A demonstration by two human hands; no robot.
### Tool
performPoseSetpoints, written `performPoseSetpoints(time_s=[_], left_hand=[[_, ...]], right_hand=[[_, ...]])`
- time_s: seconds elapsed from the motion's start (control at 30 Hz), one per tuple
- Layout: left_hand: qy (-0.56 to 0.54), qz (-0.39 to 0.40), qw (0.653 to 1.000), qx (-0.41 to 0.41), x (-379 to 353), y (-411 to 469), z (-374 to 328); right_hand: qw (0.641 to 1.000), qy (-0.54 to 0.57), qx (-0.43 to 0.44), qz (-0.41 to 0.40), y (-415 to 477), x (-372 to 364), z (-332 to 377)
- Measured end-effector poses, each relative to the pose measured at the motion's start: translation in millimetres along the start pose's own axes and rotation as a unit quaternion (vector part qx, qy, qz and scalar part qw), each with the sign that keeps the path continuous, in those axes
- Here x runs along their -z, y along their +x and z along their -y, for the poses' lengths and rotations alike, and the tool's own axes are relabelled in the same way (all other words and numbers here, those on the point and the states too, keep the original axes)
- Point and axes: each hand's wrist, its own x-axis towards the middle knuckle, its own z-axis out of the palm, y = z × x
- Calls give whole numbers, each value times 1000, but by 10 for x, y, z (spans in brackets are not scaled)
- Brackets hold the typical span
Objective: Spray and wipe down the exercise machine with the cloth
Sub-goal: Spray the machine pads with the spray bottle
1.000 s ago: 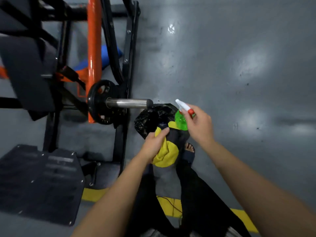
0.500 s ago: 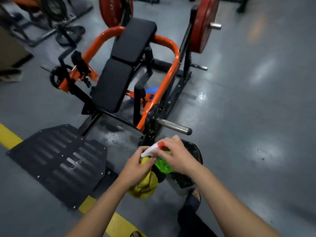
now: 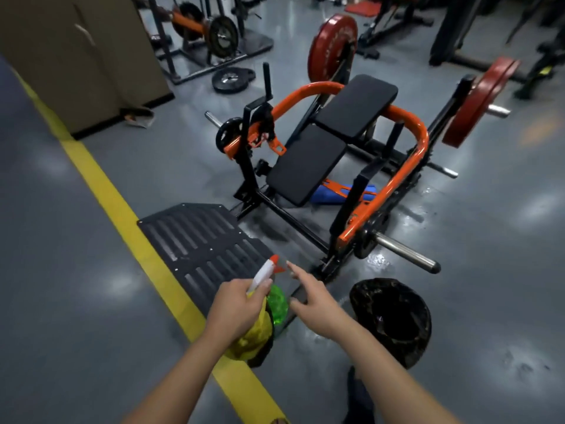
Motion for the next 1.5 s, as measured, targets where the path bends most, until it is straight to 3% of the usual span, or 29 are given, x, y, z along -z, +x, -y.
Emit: performPoseSetpoints(time_s=[0.1, 0.27, 0.37, 0.47, 0.57, 0.63, 0.73, 0.8, 0.87, 0.93, 1.03, 1.13, 1.27, 1.5], left_hand=[[-7, 6, 1000, -12, 213, -30, 15], [-39, 12, 999, -25, 355, -26, -55], [-82, 30, 996, 23, 386, 50, -27], [-215, 37, 971, 103, 400, 140, -23], [-384, 19, 899, 212, 473, 220, -25], [-522, 15, 803, 287, 553, 286, 39], [-650, 10, 683, 333, 567, 391, 168], [-675, 17, 652, 346, 464, 440, 187], [-683, 37, 640, 350, 307, 512, 164], [-679, 37, 643, 353, 197, 543, 112], [-684, -42, 644, 341, 145, 654, 174], [-697, -89, 631, 329, 186, 745, 378], [-725, -124, 593, 328, 297, 820, 611], [-733, -62, 584, 343, 550, 1096, 838]], right_hand=[[999, 6, 12, 34, 38, -228, 102], [993, 110, 38, 34, 180, -337, 241], [995, 90, 43, 32, 237, -366, 273], [999, 37, 11, 1, 316, -393, 370], [989, 83, -50, -110, 466, -270, 335], [958, 214, -99, -164, 573, -69, 284], [908, 385, -132, -97, 700, 203, 265], [869, 477, -135, -2, 730, 274, 328], [861, 487, -131, 72, 770, 237, 377], [882, 445, -119, 103, 763, 152, 442], [905, 387, -131, 120, 827, 85, 397], [905, 371, -136, 159, 904, 36, 387], [904, 369, -113, 184, 1042, -33, 489], [913, 347, -138, 164, 1381, -262, 768]])
